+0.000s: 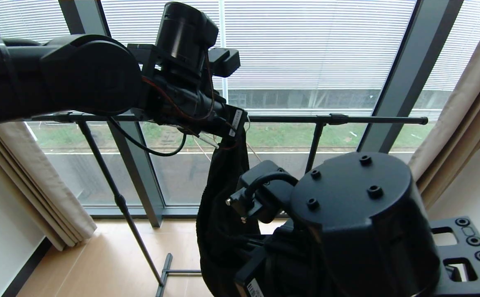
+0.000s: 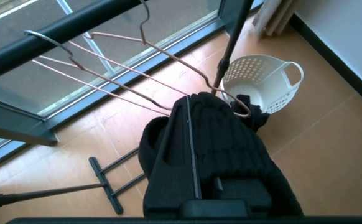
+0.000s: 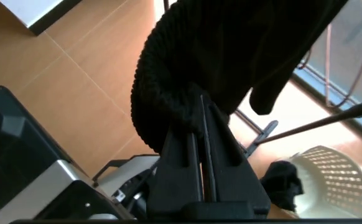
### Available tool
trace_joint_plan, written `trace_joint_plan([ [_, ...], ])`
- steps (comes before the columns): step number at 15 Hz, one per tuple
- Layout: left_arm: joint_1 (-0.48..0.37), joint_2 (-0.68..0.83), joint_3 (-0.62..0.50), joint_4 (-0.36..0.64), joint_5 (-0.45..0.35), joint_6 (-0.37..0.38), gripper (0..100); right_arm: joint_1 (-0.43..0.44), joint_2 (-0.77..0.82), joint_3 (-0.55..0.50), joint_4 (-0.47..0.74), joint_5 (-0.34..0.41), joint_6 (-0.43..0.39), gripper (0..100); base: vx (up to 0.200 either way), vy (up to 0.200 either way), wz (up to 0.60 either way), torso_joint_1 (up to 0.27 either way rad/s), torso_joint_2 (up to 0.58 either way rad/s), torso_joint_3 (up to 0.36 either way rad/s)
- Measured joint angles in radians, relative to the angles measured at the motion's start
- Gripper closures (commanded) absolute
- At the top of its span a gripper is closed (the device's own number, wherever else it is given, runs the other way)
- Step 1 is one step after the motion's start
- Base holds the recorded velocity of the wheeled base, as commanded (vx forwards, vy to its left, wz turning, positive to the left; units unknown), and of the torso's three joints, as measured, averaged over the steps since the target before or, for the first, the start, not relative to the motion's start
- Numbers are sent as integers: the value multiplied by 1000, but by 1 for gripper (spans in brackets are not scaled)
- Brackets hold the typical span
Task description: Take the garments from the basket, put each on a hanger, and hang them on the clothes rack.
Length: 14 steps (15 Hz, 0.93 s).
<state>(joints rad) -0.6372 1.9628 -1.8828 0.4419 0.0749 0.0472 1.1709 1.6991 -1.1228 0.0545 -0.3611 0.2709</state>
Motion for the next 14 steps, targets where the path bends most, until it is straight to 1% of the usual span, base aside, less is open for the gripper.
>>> trace_joint_plan([
  [1,-4,1,2,0,0,-1,100,4,9,0,5,0,17,100,0,0,0,0,0,0],
  [3,-7,2,7,0,1,-1,100,6,6,19,7,-1,24,100,0,0,0,0,0,0],
  [5,-6,-6,12,5,3,-1,100,-24,-56,65,23,-1,24,100,0,0,0,0,0,0],
  [8,-2,-43,52,36,3,-1,100,-143,-166,125,97,-3,20,100,0,0,0,0,0,0],
  [9,-1,-60,73,38,4,2,100,-181,-189,135,102,-2,10,100,0,0,0,0,0,0],
  [10,0,-87,114,44,4,6,100,-239,-204,140,102,-1,-8,100,0,0,0,0,0,0],
  [11,1,-126,176,47,4,12,100,-311,-205,136,99,-1,-29,100,0,0,0,0,0,0],
  [12,1,-164,232,48,5,18,100,-359,-193,117,90,-2,-43,100,0,0,0,0,0,0],
  [14,1,-248,356,50,7,34,100,-406,-132,39,79,-3,-54,100,0,0,0,0,0,0],
])
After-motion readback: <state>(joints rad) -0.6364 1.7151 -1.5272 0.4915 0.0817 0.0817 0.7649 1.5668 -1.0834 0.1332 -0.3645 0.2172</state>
